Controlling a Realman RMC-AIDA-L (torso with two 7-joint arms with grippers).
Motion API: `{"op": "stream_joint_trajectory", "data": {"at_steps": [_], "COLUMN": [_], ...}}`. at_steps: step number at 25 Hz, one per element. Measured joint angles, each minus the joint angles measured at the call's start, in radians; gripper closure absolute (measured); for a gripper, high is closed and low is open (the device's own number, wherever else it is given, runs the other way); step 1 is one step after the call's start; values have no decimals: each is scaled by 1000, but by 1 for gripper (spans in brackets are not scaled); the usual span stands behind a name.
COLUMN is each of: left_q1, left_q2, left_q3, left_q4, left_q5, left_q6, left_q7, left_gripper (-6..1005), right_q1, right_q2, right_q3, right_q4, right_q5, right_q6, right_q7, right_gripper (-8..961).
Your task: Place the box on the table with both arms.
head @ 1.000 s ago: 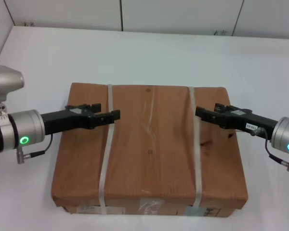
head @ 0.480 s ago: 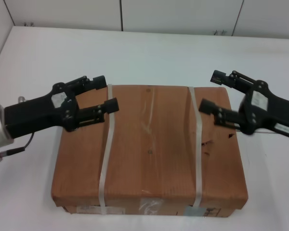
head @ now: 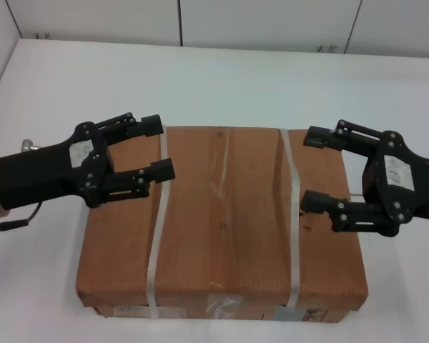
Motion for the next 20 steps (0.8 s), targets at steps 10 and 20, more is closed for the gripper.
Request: {"op": "stream_joint_trajectory", "data": {"at_steps": [10,20], "left_q1": [-2,-8], "left_q2": [2,-8], "left_q3": [-1,-10], "left_q4": [0,8], "left_q5": [-7,-13], "left_q6": [2,3], "left_q7": [29,45], "left_gripper": [181,181], "right_q1": [17,20], "right_q2": [1,7], "right_q3": [-5,4], "right_q4": [3,18], "right_q5": [0,10], "right_q6": [51,76], "right_q7": [-46,-113], "right_gripper": [84,86]}}
